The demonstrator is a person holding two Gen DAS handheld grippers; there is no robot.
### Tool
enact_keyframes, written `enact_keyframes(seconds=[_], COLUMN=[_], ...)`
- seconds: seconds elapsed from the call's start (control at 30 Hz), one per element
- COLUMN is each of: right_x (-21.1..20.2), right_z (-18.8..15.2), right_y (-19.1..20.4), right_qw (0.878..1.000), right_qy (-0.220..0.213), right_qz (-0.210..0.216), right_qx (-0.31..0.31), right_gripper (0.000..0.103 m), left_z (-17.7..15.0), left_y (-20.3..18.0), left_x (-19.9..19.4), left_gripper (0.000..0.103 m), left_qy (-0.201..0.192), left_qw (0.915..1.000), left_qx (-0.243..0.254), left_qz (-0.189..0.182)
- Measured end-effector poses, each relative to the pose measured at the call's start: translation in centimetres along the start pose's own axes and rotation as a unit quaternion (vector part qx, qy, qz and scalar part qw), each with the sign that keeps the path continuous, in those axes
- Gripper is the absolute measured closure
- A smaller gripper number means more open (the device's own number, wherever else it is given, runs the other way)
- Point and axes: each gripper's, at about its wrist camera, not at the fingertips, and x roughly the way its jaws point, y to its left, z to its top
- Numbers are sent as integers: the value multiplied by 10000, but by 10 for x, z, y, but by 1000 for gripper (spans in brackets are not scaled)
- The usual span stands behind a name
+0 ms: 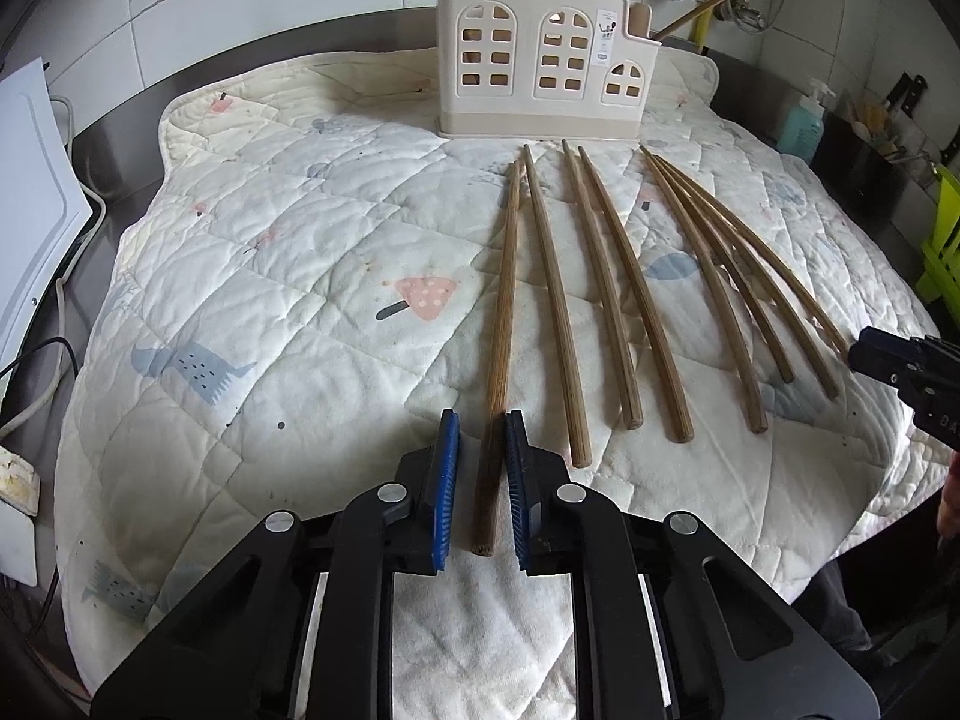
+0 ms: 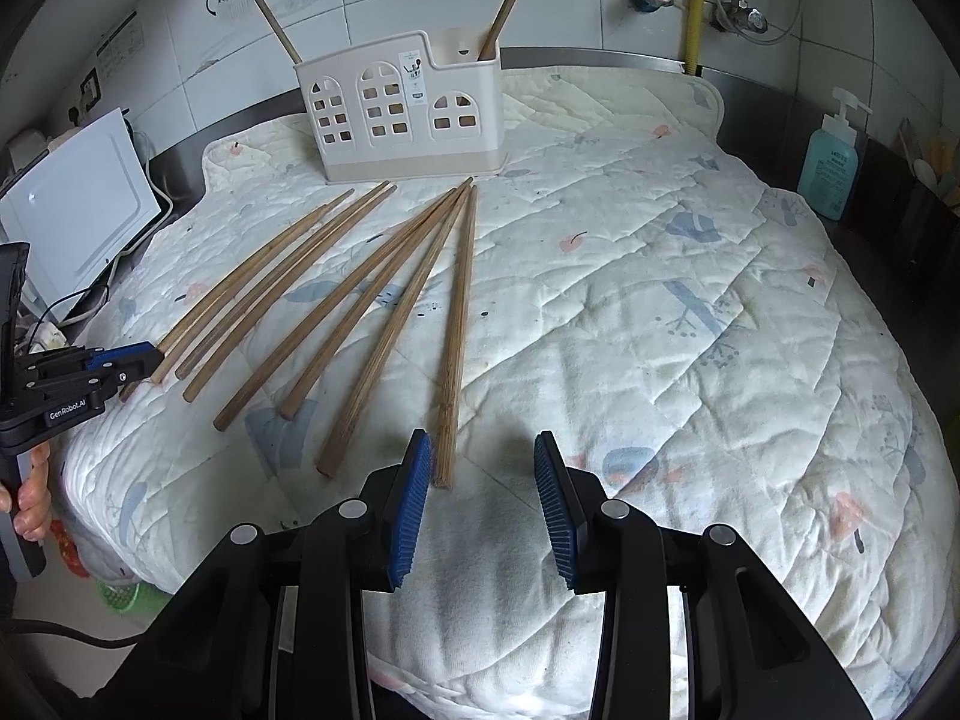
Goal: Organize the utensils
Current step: 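Close the right tool on a chopstick while the left tool grasps another, then raise the right tool's chopstick over the holder while the left tool lowers its own in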
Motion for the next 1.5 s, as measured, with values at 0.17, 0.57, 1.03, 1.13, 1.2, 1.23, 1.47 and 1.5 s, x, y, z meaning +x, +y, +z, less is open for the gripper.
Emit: enact_keyframes(seconds=[0.17,0.57,1.03,1.13,1.2,1.23,1.47,1.5], right_x=[3,8,-70,-80,-84,-86,-96,-98], right_z=[1,3,58,78,90,96,137,142], right_y=[1,17,21,20,21,21,21,22], right_qw=[10000,9990,9891,9861,9841,9831,9793,9788], right_qy=[-15,-137,-1358,-1564,-1675,-1721,-1863,-1875], right_qz=[-41,-307,-236,-148,-111,-81,147,154], right_qx=[-12,-285,-516,-540,-587,-610,-772,-811], right_gripper=[72,96,96,96,96,96,96,96], left_z=[1,1,36,51,60,65,99,104], left_y=[1,1,2,2,2,2,2,2], left_x=[0,1,-43,-51,-55,-57,-69,-71], left_gripper=[94,95,98,98,98,98,98,98], left_qy=[-15,-80,-848,-1013,-1096,-1131,-1348,-1376], left_qw=[10000,9999,9960,9945,9936,9933,9905,9900], left_qx=[-66,-46,-93,-66,-30,-14,125,138], left_qz=[0,-98,-255,-266,-258,-254,-256,-269])
